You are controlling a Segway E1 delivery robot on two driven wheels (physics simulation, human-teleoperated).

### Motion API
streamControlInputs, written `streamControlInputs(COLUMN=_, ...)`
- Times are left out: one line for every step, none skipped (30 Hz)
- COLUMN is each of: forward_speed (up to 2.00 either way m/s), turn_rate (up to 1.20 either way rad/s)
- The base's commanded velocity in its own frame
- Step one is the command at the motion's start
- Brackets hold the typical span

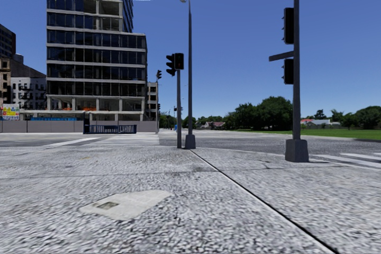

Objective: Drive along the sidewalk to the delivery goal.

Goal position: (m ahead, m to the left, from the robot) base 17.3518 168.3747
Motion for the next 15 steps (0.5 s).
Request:
streamControlInputs(forward_speed=2.00, turn_rate=0.42)
streamControlInputs(forward_speed=2.00, turn_rate=0.42)
streamControlInputs(forward_speed=2.00, turn_rate=0.42)
streamControlInputs(forward_speed=2.00, turn_rate=0.42)
streamControlInputs(forward_speed=2.00, turn_rate=0.42)
streamControlInputs(forward_speed=2.00, turn_rate=0.42)
streamControlInputs(forward_speed=2.00, turn_rate=0.42)
streamControlInputs(forward_speed=2.00, turn_rate=0.42)
streamControlInputs(forward_speed=2.00, turn_rate=0.42)
streamControlInputs(forward_speed=2.00, turn_rate=0.42)
streamControlInputs(forward_speed=2.00, turn_rate=0.42)
streamControlInputs(forward_speed=2.00, turn_rate=0.42)
streamControlInputs(forward_speed=2.00, turn_rate=0.42)
streamControlInputs(forward_speed=2.00, turn_rate=0.42)
streamControlInputs(forward_speed=2.00, turn_rate=0.42)
